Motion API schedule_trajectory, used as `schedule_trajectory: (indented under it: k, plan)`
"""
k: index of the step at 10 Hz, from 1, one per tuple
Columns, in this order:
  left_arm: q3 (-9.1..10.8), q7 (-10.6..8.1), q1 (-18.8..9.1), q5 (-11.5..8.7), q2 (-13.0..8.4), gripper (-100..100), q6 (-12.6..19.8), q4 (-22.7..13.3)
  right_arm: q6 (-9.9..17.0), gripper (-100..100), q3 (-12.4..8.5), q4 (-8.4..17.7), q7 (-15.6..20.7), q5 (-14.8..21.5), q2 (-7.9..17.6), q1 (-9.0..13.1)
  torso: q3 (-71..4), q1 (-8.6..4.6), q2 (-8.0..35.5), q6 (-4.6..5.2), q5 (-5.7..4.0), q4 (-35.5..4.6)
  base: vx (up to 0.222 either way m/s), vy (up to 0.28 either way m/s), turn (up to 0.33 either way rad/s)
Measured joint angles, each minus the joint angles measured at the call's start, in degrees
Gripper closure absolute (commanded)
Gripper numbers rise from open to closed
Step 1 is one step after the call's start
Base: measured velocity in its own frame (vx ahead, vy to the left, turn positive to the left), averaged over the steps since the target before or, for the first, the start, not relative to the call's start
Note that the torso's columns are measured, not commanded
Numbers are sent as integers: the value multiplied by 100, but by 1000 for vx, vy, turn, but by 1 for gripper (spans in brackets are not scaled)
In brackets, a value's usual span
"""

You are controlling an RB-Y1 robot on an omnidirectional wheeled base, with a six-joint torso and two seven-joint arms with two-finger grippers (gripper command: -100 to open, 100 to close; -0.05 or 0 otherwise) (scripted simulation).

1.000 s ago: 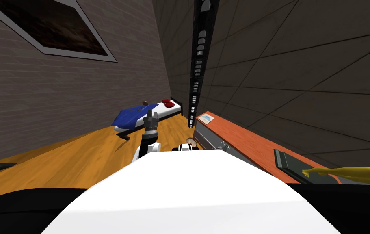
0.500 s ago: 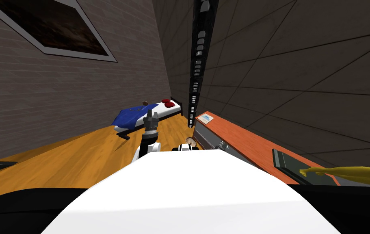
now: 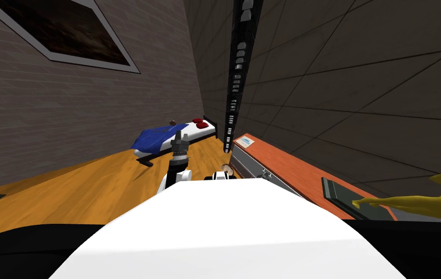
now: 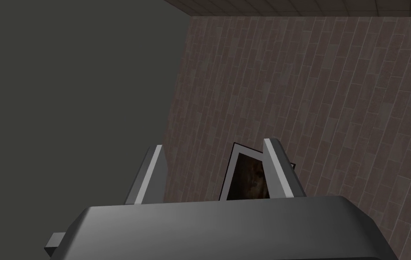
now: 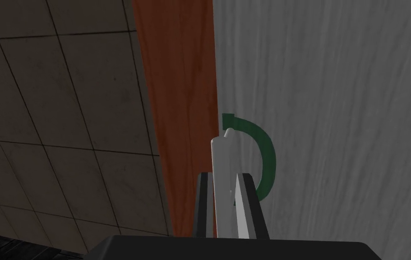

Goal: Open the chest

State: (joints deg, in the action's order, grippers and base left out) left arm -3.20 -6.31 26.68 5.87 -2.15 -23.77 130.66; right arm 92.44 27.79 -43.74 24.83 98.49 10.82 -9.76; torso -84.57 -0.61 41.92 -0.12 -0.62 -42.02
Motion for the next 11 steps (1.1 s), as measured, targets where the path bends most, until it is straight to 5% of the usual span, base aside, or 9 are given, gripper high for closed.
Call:
schedule_trajectory:
  k: [5,10,11]
  plan:
    - [-1,0,-1,0,1,0,0,-1,-123,100,38,-372,473,18,-70,61,-7,18,-1,3,18,-4,-113,96,-13]
    - [-1,0,-1,0,1,0,0,0,-51,100,93,-426,614,88,-179,55,1,32,8,0,15,-4,-94,123,-15]
    - [0,0,-1,0,0,0,0,0,-50,-100,97,-417,617,88,-191,52,-15,6,-6,5,32,-11,-51,24,-29]
